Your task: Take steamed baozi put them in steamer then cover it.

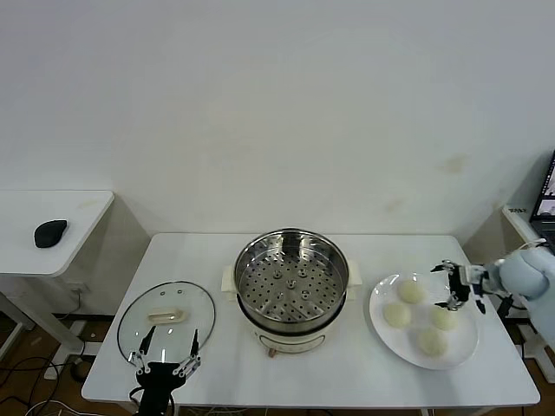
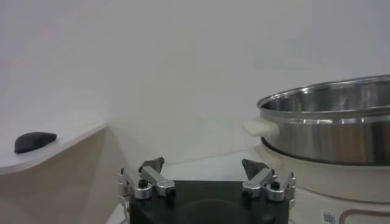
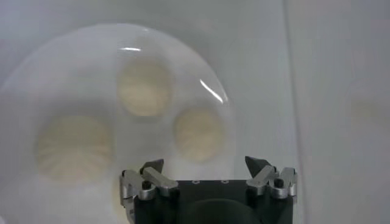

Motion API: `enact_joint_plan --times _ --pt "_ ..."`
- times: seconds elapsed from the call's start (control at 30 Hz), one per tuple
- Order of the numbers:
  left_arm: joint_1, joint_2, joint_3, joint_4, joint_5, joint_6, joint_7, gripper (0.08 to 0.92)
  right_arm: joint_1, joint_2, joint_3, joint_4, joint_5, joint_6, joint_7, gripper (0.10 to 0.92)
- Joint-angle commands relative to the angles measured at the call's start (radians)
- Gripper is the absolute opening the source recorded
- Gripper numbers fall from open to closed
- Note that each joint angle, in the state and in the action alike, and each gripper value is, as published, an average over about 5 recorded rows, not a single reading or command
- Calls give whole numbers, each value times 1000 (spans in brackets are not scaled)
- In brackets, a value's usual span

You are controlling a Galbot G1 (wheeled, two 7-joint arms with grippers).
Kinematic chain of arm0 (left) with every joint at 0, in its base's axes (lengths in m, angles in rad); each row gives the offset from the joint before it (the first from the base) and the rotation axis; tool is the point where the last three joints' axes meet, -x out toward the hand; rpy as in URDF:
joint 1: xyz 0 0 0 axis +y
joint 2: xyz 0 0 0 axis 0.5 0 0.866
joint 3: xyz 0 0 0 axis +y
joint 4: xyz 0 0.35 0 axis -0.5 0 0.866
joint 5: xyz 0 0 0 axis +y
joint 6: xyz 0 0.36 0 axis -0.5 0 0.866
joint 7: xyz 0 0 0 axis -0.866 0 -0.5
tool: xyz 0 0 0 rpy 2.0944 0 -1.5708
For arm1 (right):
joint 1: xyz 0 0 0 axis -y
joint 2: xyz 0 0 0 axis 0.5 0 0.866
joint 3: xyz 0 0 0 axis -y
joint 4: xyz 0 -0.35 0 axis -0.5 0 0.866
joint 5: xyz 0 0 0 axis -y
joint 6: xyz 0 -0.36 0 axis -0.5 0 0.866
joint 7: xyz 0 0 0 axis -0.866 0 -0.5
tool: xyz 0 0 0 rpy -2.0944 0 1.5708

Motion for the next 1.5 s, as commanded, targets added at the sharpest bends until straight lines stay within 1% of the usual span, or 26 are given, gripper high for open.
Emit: enact_joint_plan --times 0.03,0.2,0.73,0.83,1.2,1.33,1.5 --pt "-1 -3 -6 0 11 0 -3 823 257 114 -323 -205 8 12 -57 823" --pt "0 -3 -9 2 14 0 -2 823 262 156 -347 -224 -2 -11 -69 823" --pt "-2 -3 -18 3 13 -1 -7 823 229 192 -336 -250 -18 -62 -55 820" --pt "-1 -3 -18 2 13 -2 -8 823 225 197 -332 -254 -20 -66 -52 791" --pt "3 -9 -16 -8 14 -6 -13 823 227 189 -330 -242 -19 -75 -42 616" --pt "3 -11 -13 -9 14 -5 -16 823 240 168 -338 -213 -7 -74 -42 582" --pt "2 -10 -9 -10 15 -4 -17 823 307 88 -404 -112 48 -81 -46 561"
